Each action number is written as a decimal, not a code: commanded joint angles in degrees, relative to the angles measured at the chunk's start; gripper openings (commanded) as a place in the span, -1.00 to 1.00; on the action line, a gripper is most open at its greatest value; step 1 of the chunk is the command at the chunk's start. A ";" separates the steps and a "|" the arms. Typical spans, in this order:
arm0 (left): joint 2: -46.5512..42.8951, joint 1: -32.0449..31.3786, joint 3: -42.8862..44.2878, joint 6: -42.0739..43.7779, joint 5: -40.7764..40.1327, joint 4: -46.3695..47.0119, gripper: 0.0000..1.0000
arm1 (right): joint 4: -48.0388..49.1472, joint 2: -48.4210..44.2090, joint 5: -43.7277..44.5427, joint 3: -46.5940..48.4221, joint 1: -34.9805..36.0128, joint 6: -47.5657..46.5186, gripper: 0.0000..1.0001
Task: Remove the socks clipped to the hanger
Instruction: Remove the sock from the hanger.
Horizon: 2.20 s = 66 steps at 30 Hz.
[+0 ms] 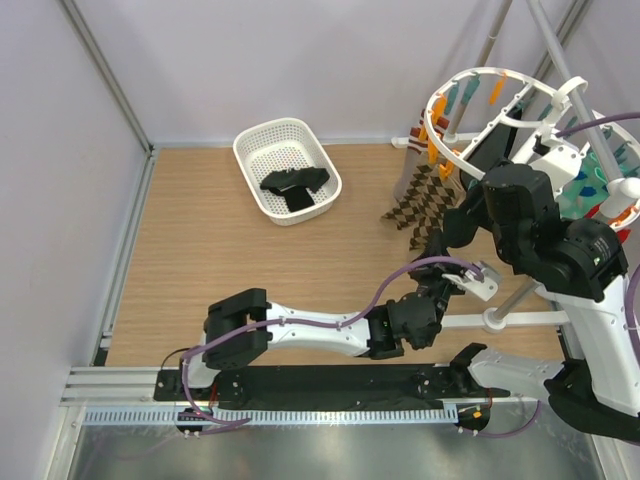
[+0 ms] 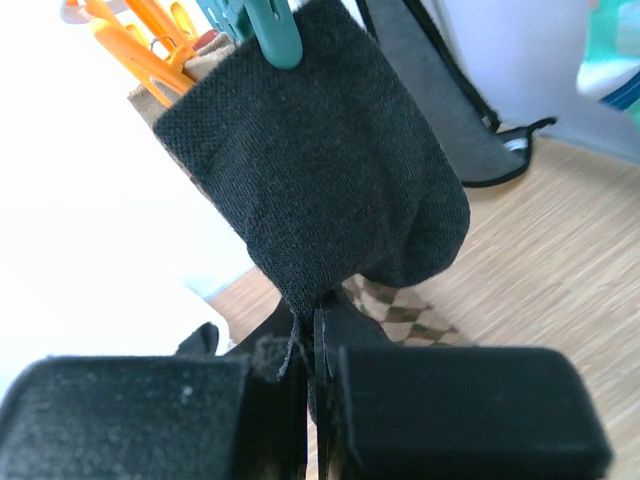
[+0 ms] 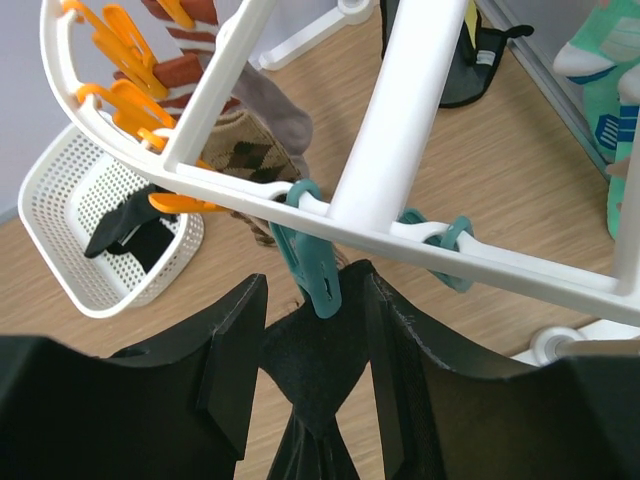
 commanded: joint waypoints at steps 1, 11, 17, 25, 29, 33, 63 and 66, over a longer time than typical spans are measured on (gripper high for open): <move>0.84 -0.42 2.39 5.52 -1.81 6.09 -1.00 | 3.28 0.55 2.78 0.51 -0.12 -0.98 0.01; 2.95 -1.03 3.88 12.20 -1.63 10.84 -1.00 | -0.59 6.36 6.74 3.94 -0.12 -0.01 0.02; 5.15 -1.21 5.03 15.99 -1.72 13.48 -0.99 | -1.02 7.68 8.66 4.82 -0.12 -0.37 0.02; 6.29 -1.56 6.26 17.57 -1.72 14.18 -1.00 | -1.47 7.16 12.01 3.68 -0.21 -0.63 0.01; 6.56 -1.56 6.61 17.57 -1.72 14.18 -1.00 | -0.59 7.33 13.59 3.33 -0.12 -2.04 -0.01; 6.82 -1.74 6.88 17.75 -1.81 14.18 -0.99 | 0.99 6.63 13.24 1.31 -0.12 -2.48 -0.05; 8.84 -2.35 8.20 18.63 -2.60 14.89 -1.00 | 10.05 2.32 15.35 -6.16 -0.12 -10.47 -0.98; 8.06 -2.09 7.23 16.88 -3.65 14.80 -1.00 | 10.84 1.88 13.77 -6.34 -0.12 -10.74 -0.98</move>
